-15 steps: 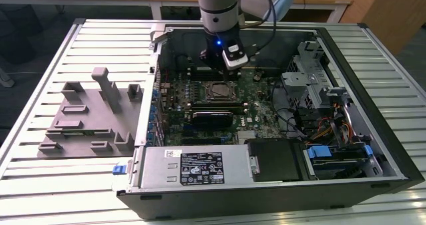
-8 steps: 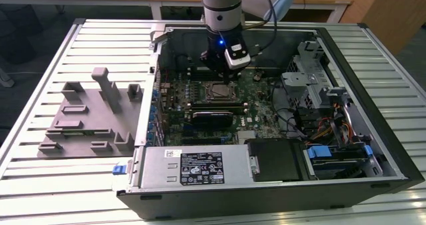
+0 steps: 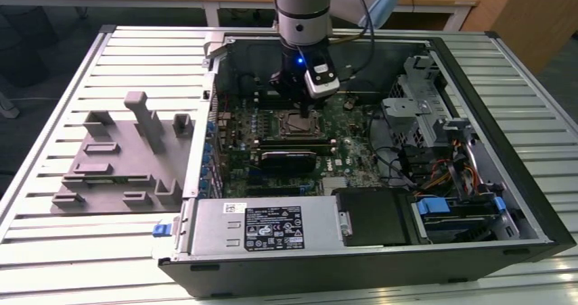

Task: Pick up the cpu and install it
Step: 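Install the first cpu locking lever, then install the second cpu locking lever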

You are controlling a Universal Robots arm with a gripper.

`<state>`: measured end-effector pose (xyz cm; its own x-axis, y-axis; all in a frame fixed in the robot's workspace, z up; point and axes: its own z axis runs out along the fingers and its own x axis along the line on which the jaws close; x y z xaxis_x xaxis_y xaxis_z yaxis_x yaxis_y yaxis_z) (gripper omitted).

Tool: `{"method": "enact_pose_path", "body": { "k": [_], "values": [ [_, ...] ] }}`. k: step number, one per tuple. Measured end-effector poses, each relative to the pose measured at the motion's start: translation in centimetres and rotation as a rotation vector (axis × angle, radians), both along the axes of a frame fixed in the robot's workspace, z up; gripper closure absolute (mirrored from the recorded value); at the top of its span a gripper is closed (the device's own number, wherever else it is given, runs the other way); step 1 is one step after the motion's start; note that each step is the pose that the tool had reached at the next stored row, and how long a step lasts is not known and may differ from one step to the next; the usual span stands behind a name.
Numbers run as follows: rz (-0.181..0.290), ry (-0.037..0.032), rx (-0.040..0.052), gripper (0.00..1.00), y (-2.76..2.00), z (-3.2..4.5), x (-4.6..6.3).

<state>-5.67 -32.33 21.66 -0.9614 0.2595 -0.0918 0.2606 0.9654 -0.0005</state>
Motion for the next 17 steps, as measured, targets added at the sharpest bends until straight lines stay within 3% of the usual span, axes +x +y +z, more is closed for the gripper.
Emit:
{"method": "enact_pose_path", "body": {
  "k": [4,17],
  "values": [
    [0.000,0.0309,-0.0001,0.89,-0.13,-0.15,-0.01],
    [0.000,0.0325,-0.0002,0.89,-0.39,-0.17,0.00]
  ]
}}
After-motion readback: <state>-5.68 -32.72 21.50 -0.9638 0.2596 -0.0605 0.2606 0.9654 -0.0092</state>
